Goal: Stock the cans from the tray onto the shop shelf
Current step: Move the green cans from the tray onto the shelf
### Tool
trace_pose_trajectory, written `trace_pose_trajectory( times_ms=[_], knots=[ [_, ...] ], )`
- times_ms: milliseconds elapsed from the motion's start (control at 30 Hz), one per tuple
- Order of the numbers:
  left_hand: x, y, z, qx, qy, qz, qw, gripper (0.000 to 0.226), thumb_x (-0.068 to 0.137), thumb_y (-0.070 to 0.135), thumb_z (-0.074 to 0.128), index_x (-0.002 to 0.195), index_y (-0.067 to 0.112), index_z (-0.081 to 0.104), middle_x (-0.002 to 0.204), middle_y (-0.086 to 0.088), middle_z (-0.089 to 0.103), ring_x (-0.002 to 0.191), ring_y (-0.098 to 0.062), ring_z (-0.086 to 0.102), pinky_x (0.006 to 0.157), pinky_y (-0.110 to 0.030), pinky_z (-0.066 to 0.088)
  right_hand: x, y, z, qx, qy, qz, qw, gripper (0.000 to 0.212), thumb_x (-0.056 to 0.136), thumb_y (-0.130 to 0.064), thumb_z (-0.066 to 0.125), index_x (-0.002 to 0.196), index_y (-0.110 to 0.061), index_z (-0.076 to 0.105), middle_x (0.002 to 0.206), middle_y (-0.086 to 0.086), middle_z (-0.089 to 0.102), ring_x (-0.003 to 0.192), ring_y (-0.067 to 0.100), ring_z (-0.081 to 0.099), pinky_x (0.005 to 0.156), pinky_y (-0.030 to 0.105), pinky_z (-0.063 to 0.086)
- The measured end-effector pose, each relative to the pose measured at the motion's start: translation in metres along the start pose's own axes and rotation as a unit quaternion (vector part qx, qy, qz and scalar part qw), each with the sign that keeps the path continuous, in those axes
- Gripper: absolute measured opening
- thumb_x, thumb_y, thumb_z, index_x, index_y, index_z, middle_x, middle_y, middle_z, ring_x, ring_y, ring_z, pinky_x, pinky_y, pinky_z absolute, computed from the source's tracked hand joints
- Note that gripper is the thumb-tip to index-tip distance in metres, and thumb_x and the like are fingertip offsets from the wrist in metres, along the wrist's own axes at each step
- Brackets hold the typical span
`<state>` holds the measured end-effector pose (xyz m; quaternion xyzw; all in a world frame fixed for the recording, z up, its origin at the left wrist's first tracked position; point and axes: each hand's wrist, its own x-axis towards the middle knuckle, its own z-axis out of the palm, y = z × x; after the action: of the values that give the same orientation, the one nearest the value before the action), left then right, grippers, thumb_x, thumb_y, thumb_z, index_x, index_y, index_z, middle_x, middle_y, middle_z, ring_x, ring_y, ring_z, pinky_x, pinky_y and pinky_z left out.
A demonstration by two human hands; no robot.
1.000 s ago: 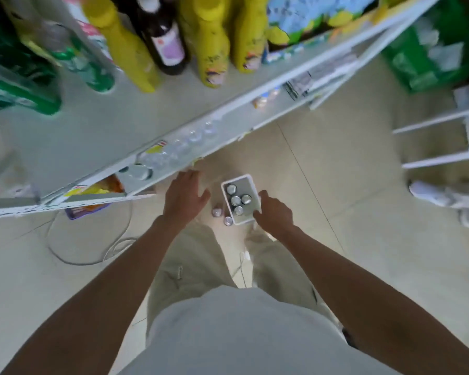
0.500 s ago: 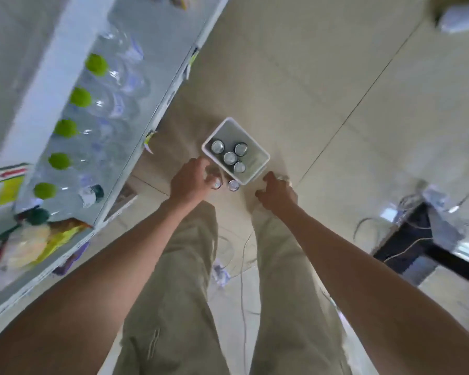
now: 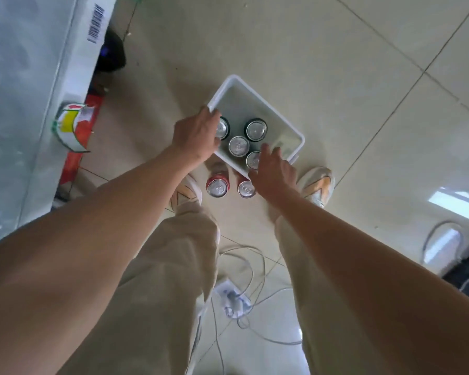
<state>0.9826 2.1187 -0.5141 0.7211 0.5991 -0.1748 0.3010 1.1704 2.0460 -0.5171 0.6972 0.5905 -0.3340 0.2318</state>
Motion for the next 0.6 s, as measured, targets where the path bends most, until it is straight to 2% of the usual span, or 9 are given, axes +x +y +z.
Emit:
trace_pose_trajectory(
  times_ms=[133, 233, 333, 400, 467, 600],
  knots=[
    [0.025, 0.003, 0.012, 0.090, -0.017, 0.044, 0.995, 0.050, 0.088, 0.037, 0.069, 0.127, 0.010, 0.051, 0.119, -0.010, 0.059, 0.093, -0.033, 0.068, 0.070, -0.041, 0.052, 0.028, 0.004, 0.016, -0.029, 0.008, -0.026, 0.999, 0.056, 0.084, -0.048, 0.063, 0.127, -0.017, 0.044, 0.110, 0.009, 0.060, 0.094, 0.034, 0.068, 0.064, 0.035, 0.038],
    [0.036, 0.008, 0.015, 0.166, -0.029, 0.045, 0.985, 0.056, 0.084, 0.045, 0.074, 0.123, 0.012, 0.052, 0.112, -0.010, 0.061, 0.090, -0.030, 0.068, 0.066, -0.035, 0.045, 0.038, 0.004, 0.022, -0.055, 0.023, -0.051, 0.997, 0.068, 0.082, -0.052, 0.063, 0.136, -0.019, 0.041, 0.102, 0.008, 0.063, 0.088, 0.034, 0.068, 0.061, 0.034, 0.037],
    [0.039, 0.019, 0.023, 0.251, -0.056, 0.040, 0.965, 0.054, 0.082, 0.037, 0.078, 0.122, 0.011, 0.052, 0.105, -0.007, 0.063, 0.088, -0.022, 0.068, 0.061, -0.030, 0.040, 0.044, 0.004, 0.023, -0.074, 0.032, -0.065, 0.995, 0.073, 0.081, -0.050, 0.062, 0.142, -0.019, 0.038, 0.099, 0.009, 0.065, 0.085, 0.033, 0.068, 0.060, 0.034, 0.036],
    [0.041, 0.024, 0.028, 0.255, -0.074, 0.017, 0.964, 0.056, 0.083, 0.028, 0.077, 0.127, 0.008, 0.050, 0.116, -0.011, 0.061, 0.098, -0.023, 0.068, 0.065, -0.031, 0.046, 0.044, 0.004, 0.019, -0.070, 0.028, -0.061, 0.995, 0.066, 0.079, -0.045, 0.063, 0.137, -0.019, 0.043, 0.096, 0.009, 0.066, 0.085, 0.033, 0.069, 0.060, 0.033, 0.036],
    [0.045, 0.027, 0.028, 0.249, -0.094, -0.008, 0.964, 0.057, 0.084, 0.020, 0.073, 0.133, 0.004, 0.047, 0.125, -0.016, 0.056, 0.107, -0.027, 0.066, 0.076, -0.034, 0.054, 0.041, 0.007, 0.012, -0.070, 0.025, -0.053, 0.996, 0.052, 0.078, -0.042, 0.066, 0.123, -0.019, 0.050, 0.094, 0.008, 0.066, 0.085, 0.032, 0.069, 0.061, 0.033, 0.034],
    [0.049, 0.032, 0.028, 0.243, -0.109, -0.024, 0.964, 0.053, 0.084, 0.012, 0.069, 0.131, 0.000, 0.047, 0.127, -0.023, 0.057, 0.107, -0.032, 0.066, 0.077, -0.040, 0.060, 0.035, 0.013, 0.006, -0.077, 0.036, -0.049, 0.995, 0.041, 0.078, -0.040, 0.068, 0.108, -0.018, 0.051, 0.088, 0.004, 0.066, 0.080, 0.030, 0.069, 0.060, 0.031, 0.031]
  ],
)
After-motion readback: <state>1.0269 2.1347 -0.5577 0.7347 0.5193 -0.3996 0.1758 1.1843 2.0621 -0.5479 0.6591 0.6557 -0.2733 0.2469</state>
